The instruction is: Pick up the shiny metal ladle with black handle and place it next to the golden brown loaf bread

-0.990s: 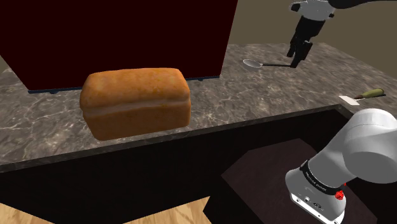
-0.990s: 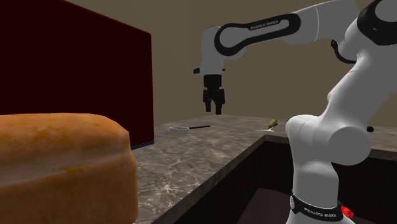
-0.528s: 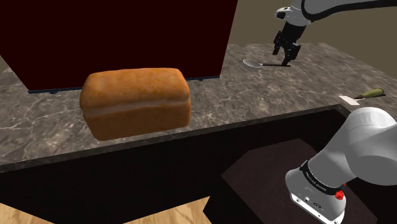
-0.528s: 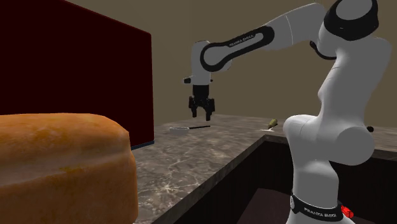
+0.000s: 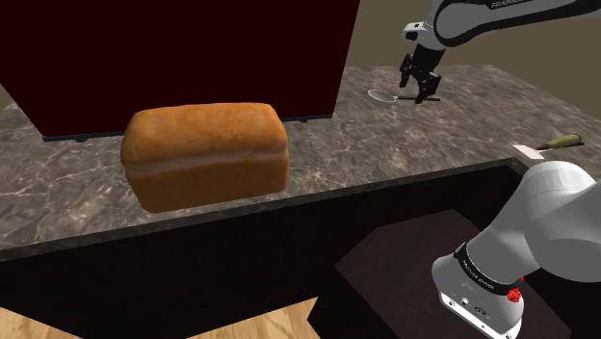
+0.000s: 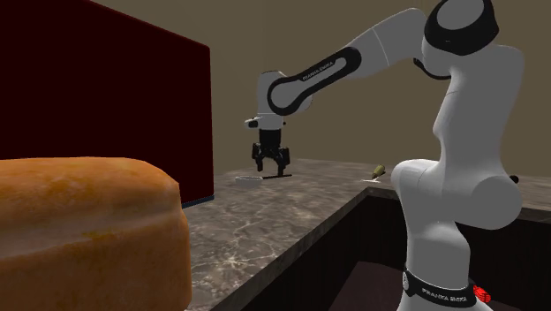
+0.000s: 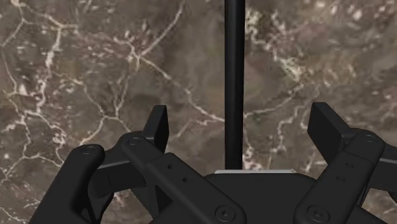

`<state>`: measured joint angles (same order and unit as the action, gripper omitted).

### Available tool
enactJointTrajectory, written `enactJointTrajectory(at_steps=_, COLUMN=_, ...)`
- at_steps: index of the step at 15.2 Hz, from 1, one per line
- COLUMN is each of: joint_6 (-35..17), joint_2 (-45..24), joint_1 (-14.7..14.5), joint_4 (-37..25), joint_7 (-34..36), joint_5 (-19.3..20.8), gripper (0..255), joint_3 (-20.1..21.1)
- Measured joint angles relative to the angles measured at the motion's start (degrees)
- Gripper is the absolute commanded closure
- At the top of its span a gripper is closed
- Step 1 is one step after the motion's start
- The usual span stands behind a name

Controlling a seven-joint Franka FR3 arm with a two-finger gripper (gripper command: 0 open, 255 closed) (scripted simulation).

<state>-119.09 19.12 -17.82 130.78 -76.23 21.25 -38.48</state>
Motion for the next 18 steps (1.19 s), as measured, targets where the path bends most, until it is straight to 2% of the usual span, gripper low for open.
enactJointTrajectory(at_steps=4, joint_6=-2.67, joint_2=-1.30, joint_1=-0.07, joint_4=1.36, joint_7=-0.33, joint_5=-0.16, gripper=0, joint_3=-0.93)
enactJointTrajectory(at_steps=9, joint_6=-3.07, joint_2=-1.57, joint_1=-0.10, joint_4=1.47, joint_7=-0.42, joint_5=-0.23, gripper=0, joint_3=-1.10)
enactJointTrajectory(at_steps=10, joint_6=-3.08, joint_2=-1.57, joint_1=-0.10, joint_4=1.48, joint_7=-0.43, joint_5=-0.23, gripper=255, joint_3=-1.10)
enactJointTrajectory(at_steps=14, joint_6=-1.47, joint_2=-1.26, joint_1=-0.14, joint_4=1.29, joint_7=-0.43, joint_5=-0.33, gripper=255, joint_3=-0.94)
enactJointTrajectory(at_steps=18, joint_6=-2.69, joint_2=-1.39, joint_1=-0.04, joint_4=1.39, joint_7=-0.47, joint_5=-0.18, gripper=255, joint_3=-1.06)
